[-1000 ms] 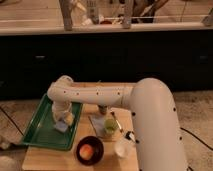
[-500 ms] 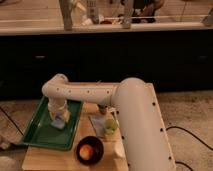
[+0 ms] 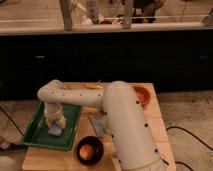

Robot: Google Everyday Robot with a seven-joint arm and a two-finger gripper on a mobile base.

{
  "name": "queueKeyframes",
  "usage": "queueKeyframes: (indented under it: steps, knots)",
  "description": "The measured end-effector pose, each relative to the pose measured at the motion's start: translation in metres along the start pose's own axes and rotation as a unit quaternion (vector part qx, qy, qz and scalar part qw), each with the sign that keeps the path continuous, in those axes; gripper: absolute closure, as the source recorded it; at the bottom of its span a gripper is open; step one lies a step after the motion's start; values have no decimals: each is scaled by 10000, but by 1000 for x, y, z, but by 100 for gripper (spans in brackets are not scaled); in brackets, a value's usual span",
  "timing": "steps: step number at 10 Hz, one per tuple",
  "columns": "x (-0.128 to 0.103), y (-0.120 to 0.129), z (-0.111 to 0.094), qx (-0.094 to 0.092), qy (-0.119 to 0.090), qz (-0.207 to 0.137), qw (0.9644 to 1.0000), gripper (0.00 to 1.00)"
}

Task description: Wipe tray with sponge

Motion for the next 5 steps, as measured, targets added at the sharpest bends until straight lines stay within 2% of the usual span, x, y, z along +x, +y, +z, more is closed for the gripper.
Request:
queueKeyframes:
  steps: [3,5]
  knots:
    - [0,4,-2,-20,47,46,10000,98]
    - [8,21,-19,-56,292,230,9993,98]
